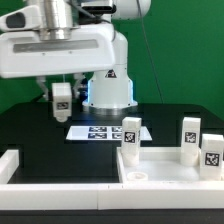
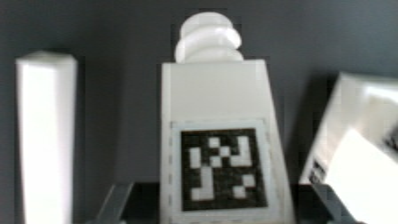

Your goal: Assemble square table

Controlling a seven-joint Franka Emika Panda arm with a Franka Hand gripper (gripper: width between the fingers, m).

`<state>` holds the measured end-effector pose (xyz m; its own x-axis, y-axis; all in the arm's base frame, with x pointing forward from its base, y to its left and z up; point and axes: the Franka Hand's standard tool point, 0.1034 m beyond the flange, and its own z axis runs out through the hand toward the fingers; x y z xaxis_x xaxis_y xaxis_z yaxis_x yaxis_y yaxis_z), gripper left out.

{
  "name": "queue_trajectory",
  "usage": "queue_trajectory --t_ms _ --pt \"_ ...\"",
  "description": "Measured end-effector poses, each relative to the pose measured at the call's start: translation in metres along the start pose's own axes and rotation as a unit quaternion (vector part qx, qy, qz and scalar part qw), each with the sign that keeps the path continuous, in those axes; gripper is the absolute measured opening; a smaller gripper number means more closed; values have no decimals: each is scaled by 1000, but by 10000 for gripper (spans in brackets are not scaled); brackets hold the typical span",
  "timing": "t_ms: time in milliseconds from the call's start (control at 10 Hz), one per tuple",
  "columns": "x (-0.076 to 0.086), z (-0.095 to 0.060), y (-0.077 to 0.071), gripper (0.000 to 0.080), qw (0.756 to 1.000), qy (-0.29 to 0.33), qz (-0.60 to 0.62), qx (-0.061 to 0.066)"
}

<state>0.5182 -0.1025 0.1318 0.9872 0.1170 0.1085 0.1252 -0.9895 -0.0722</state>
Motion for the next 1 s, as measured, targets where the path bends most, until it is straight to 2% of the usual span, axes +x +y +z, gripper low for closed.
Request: queue_trajectory --t_ms 100,300,600,700,800,900,1000 --pt "16 -12 -11 288 1000 25 -5 4" --pt "6 -8 10 288 997 69 -12 -31" --pt "7 -6 5 288 997 66 5 -30" --pt "17 -4 -14 288 997 67 28 -25" --pt "34 -4 -28 288 996 74 37 -23" --pt "56 -7 -40 288 994 86 56 -29" --pt "75 -10 -53 288 992 90 88 -23"
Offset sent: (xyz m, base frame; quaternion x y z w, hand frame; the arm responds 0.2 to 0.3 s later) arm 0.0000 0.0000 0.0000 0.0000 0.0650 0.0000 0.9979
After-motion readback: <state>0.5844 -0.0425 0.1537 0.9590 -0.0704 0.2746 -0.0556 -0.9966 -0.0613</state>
